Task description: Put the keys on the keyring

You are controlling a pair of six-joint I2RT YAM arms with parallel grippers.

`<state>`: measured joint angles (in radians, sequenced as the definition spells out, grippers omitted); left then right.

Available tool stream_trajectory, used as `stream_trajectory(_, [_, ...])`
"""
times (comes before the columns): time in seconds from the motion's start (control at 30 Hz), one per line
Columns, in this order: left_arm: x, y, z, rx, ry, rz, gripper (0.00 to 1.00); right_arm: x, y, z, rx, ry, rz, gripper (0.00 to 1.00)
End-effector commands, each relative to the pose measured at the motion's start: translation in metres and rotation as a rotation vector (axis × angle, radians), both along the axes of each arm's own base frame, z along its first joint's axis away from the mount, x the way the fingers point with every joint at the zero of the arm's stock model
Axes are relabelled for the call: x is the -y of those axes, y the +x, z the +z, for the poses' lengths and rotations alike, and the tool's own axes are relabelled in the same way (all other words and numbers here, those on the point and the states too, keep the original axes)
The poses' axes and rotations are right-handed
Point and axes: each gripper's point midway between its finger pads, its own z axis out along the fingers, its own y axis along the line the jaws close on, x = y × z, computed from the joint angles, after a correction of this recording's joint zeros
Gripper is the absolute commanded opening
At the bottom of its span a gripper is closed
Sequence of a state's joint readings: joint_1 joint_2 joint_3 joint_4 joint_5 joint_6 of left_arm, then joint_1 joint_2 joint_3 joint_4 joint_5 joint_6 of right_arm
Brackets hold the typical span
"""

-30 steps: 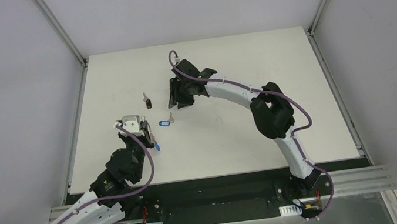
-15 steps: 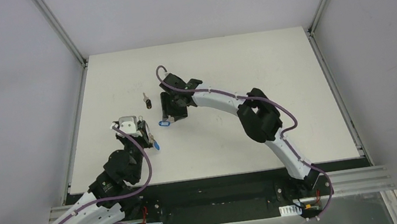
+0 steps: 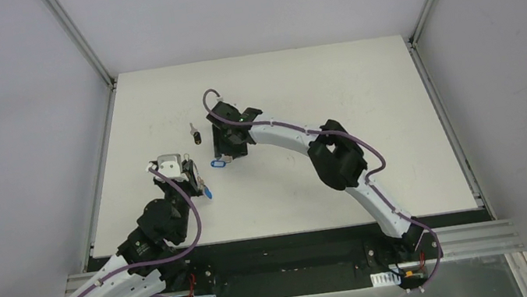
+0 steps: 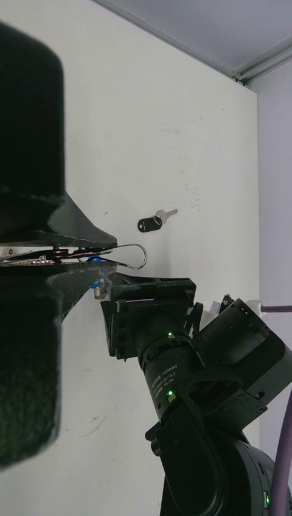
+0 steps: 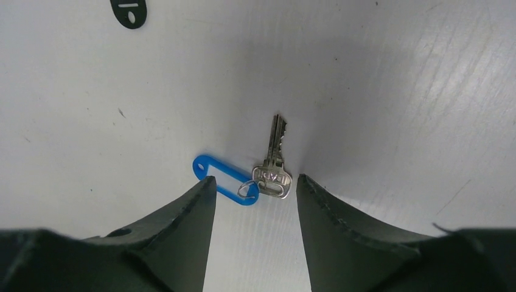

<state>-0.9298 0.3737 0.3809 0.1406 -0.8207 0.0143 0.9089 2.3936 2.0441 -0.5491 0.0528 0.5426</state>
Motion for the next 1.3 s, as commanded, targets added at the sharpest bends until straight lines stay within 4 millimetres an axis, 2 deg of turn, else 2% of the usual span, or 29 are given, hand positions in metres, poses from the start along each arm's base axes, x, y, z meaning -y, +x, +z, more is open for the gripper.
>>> stream_trajectory(0.0, [0.0, -0.001, 0.021, 0.043, -0.066, -0.003, 0.0, -0.007, 0.001, 0.007, 0.028, -0.017, -0.009, 0.54])
stream_trajectory(0.37, [0.001, -0.001, 0.021, 0.041, -0.065, -0.009, 0.0, -0.005, -0.006, -0.003, 0.031, -0.072, 0.026, 0.51])
stream_trajectory(0.83, [0.002, -0.001, 0.021, 0.04, -0.062, -0.013, 0.0, 0.002, -0.01, -0.013, 0.047, -0.133, 0.063, 0.38])
stream_trajectory(0.93, [0.002, -0.001, 0.021, 0.04, -0.062, -0.013, 0.0, 0.003, -0.01, -0.014, 0.048, -0.137, 0.062, 0.34])
stream_trajectory(1.27, [0.003, 0.0, 0.02, 0.038, -0.057, -0.013, 0.0, 0.005, -0.01, -0.004, 0.071, -0.124, 0.057, 0.1])
